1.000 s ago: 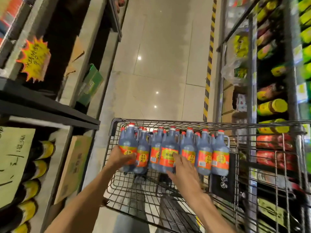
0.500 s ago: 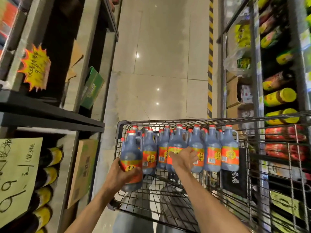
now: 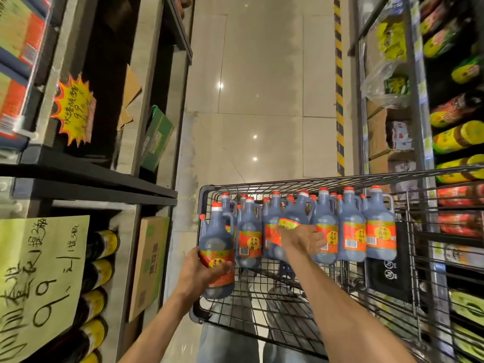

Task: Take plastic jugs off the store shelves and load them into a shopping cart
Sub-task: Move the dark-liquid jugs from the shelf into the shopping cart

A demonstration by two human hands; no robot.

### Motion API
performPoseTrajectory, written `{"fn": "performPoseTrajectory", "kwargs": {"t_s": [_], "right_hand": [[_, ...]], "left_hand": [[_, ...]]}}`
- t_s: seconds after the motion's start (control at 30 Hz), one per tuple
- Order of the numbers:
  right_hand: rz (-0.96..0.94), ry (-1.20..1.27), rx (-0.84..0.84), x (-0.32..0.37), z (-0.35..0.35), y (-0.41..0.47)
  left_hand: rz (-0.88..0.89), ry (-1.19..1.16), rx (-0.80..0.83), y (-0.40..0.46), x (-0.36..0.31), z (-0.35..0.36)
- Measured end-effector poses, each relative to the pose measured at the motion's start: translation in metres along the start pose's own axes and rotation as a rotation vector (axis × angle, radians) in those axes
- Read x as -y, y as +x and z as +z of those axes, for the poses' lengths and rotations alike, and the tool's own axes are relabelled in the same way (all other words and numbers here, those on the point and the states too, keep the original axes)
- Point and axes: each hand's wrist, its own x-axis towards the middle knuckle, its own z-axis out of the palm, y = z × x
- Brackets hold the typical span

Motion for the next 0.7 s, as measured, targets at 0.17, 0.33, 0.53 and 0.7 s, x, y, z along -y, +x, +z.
{"fn": "performPoseTrajectory", "kwargs": {"t_s": [0.17,0.33,0.53,0.7], "right_hand": [[0.134,0.228,0.166,0.007,0.001,-0.005],[0.053,0.349,0.254,-0.005,-0.003,0.004],[-0.152,0.327,0.385,-0.044,-0.002,0.021],[-0.338,0.425,0.489,-0.063,-0.072,-0.043]], "left_hand": [[-0.003,-0.006,-0.015,0.000,0.007,0.001],[-0.005,0.013,0.001,-0.001,0.011,0.000],[0.033,0.059,0.015,-0.008,0.004,0.001],[0.106,0.148,0.080,-0.016,-0.018,0.010]]}}
